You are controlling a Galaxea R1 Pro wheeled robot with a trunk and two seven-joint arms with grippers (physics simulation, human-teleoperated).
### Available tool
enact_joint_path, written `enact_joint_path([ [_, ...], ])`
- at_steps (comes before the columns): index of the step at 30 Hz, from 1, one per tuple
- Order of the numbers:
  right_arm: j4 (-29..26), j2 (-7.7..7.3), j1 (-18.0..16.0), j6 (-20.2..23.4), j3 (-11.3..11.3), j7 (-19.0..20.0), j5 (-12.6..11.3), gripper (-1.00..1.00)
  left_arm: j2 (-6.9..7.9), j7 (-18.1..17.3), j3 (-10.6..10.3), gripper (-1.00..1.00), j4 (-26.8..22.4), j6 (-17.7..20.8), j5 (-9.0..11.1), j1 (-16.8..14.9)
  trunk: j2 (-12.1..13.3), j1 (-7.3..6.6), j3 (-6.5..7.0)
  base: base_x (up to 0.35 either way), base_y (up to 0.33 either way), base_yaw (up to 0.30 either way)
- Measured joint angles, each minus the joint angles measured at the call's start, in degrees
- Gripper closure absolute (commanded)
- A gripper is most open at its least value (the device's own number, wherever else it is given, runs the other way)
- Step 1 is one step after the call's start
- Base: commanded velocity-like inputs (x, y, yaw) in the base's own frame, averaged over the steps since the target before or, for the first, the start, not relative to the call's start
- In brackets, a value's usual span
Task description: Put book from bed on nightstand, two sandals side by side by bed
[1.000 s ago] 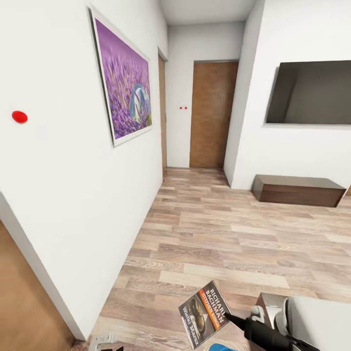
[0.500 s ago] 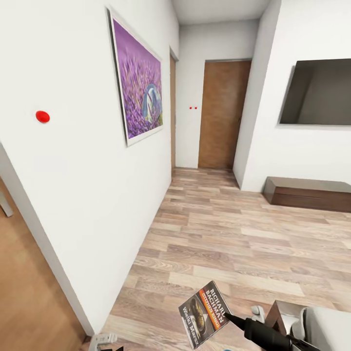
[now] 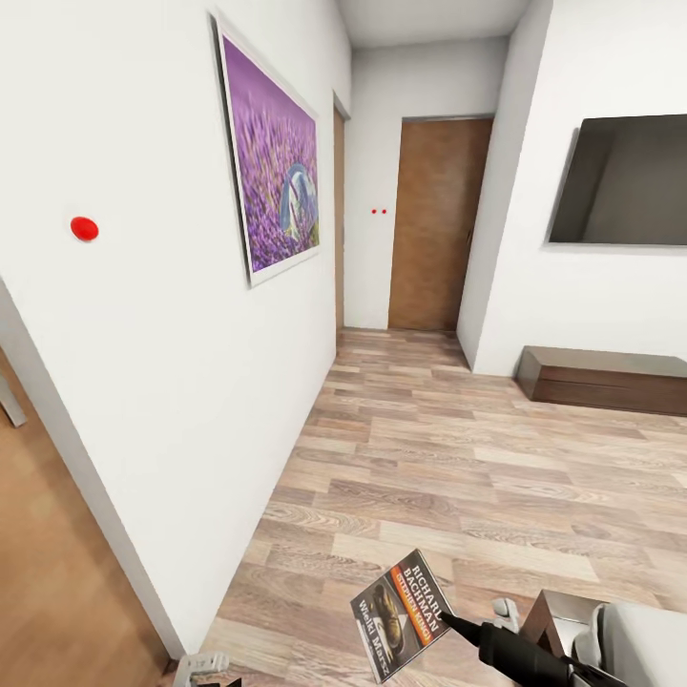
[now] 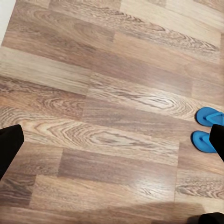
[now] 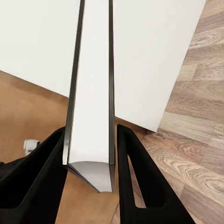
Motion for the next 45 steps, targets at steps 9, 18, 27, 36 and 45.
enact_joint_path([
  [9, -0.03, 0.15, 0.0, -0.23, 0.01, -0.12, 0.0, 1.0, 0.0, 0.0, 0.0, -1.0, 0.0, 0.05, -0.01, 0.03, 0.0, 0.0, 0.0, 0.0, 0.0, 0.0],
  [18, -0.2, 0.32, 0.01, 0.03, 0.12, -16.1, -0.02, 1.0, -0.08, 0.0, 0.0, -1.0, 0.0, 0.04, -0.01, 0.02, 0.0, 0.0, 0.0, 0.0, 0.0, 0.0],
  [27, -0.24, 0.43, 0.01, 0.13, 0.17, -30.82, 0.0, 1.0, -0.13, 0.0, 0.0, -1.0, 0.0, 0.05, 0.0, 0.03, 0.0, 0.0, 0.0, 0.0, 0.0, 0.0],
  [36, -0.03, -0.23, 0.01, -0.4, -0.05, -29.44, 0.08, 1.0, -0.26, 0.0, 0.0, -1.0, 0.0, 0.06, 0.0, 0.01, 0.0, 0.0, 0.0, 0.0, 0.0, 0.0],
  [45, 0.0, 0.15, 0.07, -0.47, 0.13, -19.31, 0.03, 1.0, -0.2, 0.0, 0.0, -1.0, 0.01, 0.05, -0.01, 0.04, 0.0, -0.01, 0.0, 0.047, 0.037, 0.0],
])
